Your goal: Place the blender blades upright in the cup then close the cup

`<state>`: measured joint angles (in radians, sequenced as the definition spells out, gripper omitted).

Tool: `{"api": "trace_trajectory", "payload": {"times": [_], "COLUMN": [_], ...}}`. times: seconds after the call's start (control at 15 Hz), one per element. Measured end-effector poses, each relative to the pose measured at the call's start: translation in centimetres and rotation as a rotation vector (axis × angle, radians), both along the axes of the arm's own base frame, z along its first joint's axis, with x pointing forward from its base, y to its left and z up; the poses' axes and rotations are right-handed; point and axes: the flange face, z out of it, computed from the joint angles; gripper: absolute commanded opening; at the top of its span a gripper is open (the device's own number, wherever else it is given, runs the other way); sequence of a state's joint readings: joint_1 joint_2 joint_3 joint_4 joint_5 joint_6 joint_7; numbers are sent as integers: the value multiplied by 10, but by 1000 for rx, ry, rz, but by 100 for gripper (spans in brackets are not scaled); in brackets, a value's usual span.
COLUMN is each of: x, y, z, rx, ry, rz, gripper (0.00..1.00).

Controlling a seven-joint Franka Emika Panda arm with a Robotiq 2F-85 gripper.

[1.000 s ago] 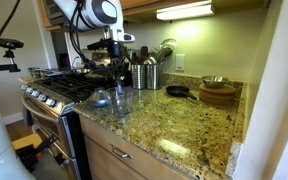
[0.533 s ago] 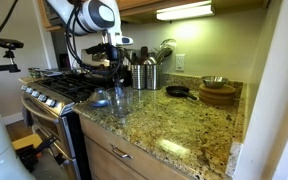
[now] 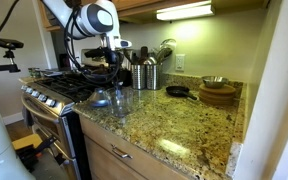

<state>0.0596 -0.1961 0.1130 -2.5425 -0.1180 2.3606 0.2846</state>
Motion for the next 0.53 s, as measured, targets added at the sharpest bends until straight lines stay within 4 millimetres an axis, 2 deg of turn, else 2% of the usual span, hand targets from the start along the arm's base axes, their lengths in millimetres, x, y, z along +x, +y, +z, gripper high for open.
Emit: {"api": "trace_trajectory", "payload": {"times": [0.53], "x": [3], "y": [3], "z": [-24], "rx": [25], "ry": [4], "rz": [-4], "gripper": [14]}}
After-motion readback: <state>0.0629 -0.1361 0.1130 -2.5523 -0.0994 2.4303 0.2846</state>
